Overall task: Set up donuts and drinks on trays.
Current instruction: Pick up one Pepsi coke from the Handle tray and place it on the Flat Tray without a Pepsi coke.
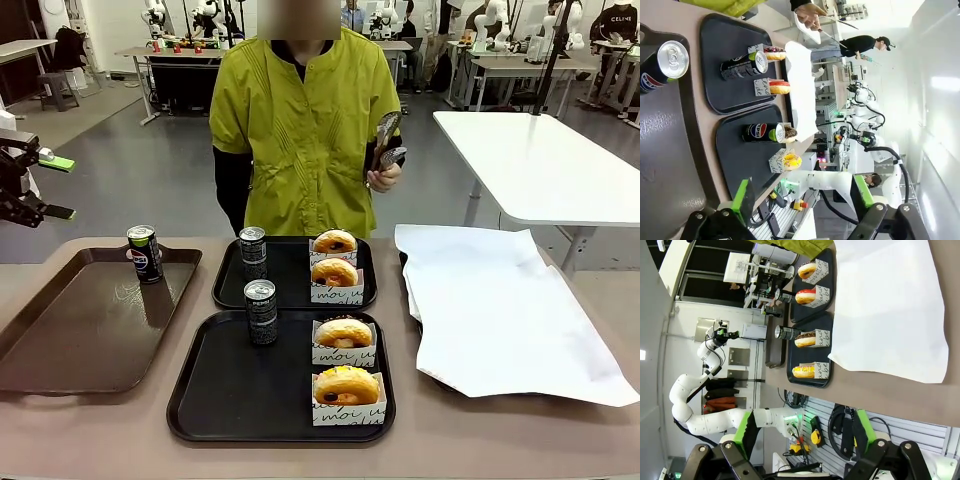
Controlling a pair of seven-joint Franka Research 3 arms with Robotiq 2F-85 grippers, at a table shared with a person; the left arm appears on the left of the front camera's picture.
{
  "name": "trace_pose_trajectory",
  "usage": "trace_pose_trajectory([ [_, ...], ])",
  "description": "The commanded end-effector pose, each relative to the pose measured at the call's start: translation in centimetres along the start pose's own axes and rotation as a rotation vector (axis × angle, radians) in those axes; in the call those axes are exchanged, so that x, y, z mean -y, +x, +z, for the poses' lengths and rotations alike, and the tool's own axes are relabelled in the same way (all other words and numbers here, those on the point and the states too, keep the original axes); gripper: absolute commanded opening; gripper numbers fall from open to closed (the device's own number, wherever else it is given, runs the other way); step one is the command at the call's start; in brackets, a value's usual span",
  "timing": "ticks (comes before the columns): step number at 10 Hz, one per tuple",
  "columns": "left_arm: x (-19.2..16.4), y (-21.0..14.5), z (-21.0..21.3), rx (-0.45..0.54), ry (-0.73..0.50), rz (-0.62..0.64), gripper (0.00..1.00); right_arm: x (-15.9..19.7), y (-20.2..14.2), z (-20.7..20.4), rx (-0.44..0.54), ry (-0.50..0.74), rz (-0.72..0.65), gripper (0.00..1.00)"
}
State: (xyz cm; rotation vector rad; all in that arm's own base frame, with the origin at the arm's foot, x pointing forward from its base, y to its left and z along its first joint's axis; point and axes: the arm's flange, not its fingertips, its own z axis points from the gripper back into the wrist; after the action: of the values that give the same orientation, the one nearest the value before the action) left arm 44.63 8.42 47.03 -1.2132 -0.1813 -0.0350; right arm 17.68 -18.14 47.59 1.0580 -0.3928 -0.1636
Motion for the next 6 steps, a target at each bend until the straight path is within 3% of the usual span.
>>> trace_pose_trajectory([
  [1,-1.3,0.3,1.7,0.009,-0.081,0.056,1.0,0.1,0.0,-0.1,0.002,0.02,0.015,1.0],
  [6,-6.2,-0.8,6.5,-0.076,-0.247,0.248,1.0,0.1,0.0,-0.1,0.002,0.02,0.015,1.0],
])
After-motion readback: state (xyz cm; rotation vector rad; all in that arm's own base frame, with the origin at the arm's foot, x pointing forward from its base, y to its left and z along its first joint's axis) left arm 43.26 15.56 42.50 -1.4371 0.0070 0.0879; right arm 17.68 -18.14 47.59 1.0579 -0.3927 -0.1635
